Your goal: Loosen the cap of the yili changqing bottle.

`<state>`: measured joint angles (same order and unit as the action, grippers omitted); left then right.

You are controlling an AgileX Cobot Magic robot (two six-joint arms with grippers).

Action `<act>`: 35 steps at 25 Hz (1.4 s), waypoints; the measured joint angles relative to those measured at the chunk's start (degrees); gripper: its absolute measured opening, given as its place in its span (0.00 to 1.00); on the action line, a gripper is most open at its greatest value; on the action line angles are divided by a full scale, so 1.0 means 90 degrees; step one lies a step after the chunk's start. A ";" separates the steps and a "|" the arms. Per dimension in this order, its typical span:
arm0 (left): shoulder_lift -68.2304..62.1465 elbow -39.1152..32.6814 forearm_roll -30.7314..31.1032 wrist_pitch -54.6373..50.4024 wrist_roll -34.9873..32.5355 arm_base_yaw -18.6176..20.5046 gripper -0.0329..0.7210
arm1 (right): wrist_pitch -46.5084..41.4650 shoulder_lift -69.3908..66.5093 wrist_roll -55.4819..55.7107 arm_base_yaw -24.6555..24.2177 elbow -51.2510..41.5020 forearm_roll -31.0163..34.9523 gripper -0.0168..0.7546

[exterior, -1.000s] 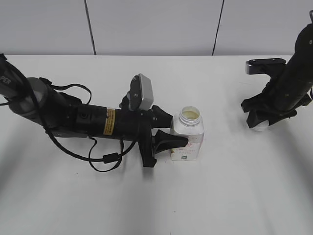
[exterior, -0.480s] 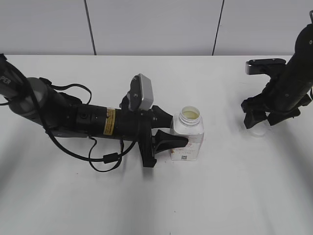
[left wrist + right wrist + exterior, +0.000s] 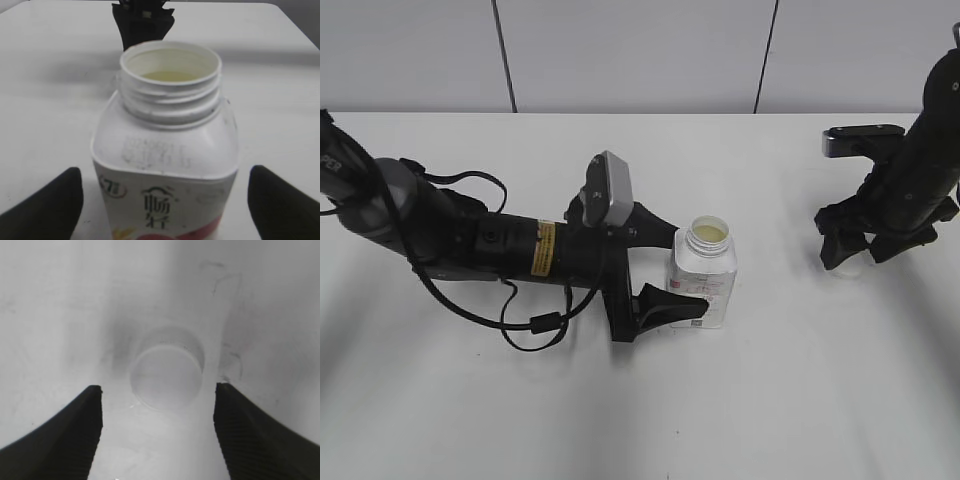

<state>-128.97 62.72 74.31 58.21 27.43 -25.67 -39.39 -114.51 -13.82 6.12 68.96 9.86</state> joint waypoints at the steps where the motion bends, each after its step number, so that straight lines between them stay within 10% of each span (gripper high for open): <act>1: 0.0000 0.0000 0.0007 0.0000 0.0000 0.0019 0.86 | -0.0062 0.0000 0.0000 0.0000 0.0000 0.0007 0.73; 23: 0.0769 0.0000 0.2495 -0.0009 0.1332 0.1210 0.82 | -0.0621 0.0269 0.0006 0.0000 0.0000 0.0054 0.73; 35: 0.2025 0.0000 0.1986 -0.3077 0.2200 0.1486 0.72 | -0.0564 0.0766 0.0006 0.0000 0.0018 0.0054 0.73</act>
<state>-110.74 62.72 92.18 30.52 47.23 -12.30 -44.46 -107.62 -13.76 6.12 69.12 10.35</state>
